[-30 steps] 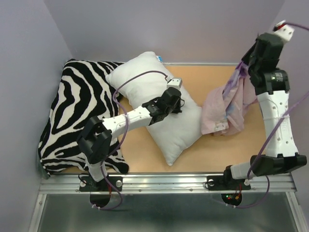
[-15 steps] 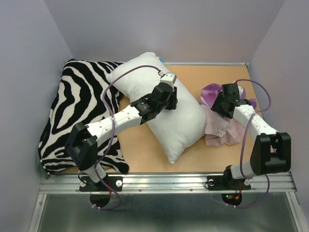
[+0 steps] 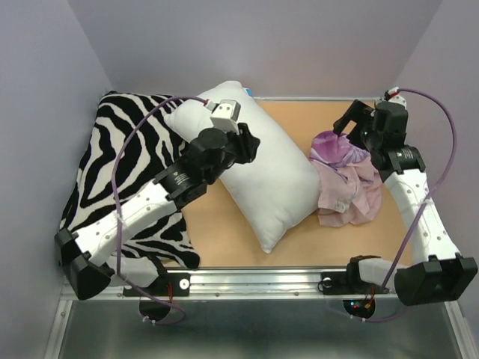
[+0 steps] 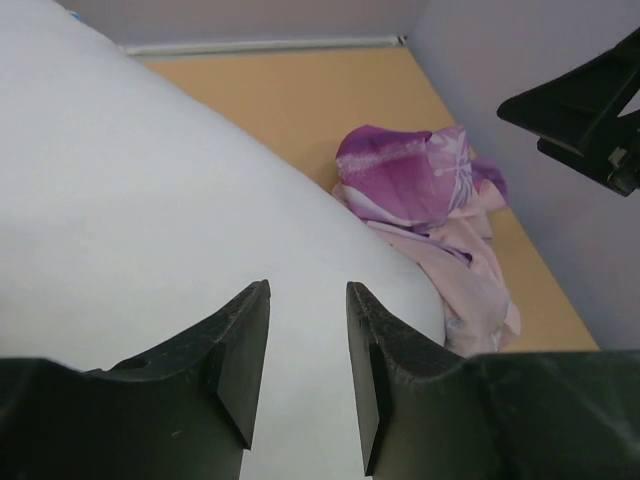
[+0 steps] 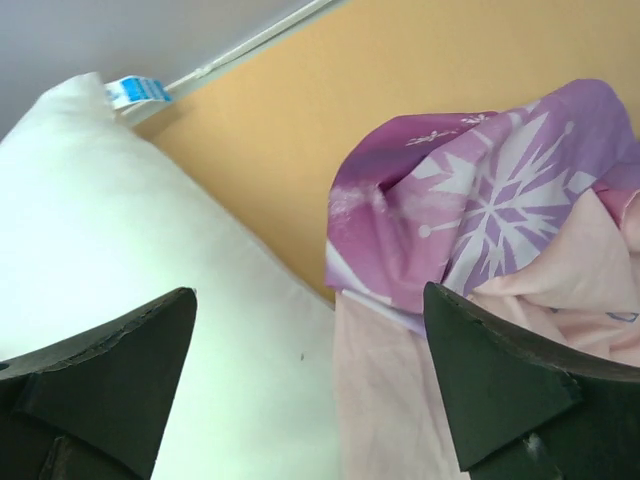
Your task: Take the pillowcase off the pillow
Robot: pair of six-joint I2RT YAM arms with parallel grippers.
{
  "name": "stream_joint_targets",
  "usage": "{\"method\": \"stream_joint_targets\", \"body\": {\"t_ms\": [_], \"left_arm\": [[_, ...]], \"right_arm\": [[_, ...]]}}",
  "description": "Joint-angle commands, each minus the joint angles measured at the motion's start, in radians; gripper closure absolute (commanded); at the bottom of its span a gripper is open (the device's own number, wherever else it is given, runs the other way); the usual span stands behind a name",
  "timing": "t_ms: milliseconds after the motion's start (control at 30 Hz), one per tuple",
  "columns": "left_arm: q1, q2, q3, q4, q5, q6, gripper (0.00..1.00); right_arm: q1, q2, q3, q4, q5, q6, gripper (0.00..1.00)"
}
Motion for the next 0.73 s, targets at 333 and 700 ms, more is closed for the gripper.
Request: {"method": "stream_joint_targets", "body": {"t_ms": [333, 700], "left_arm": [[0.008, -0.399, -0.341, -0.006, -0.187, -0.050, 0.51], [0.009, -0.444, -0.376, 0.040, -0.168, -0.062, 0.51]], "right_arm": [[0.003, -0.236, -0.220, 0.033, -0.164, 0.007, 0.00], [0.003, -0.296, -0.281, 0.050, -0.151, -0.012, 0.00]]}}
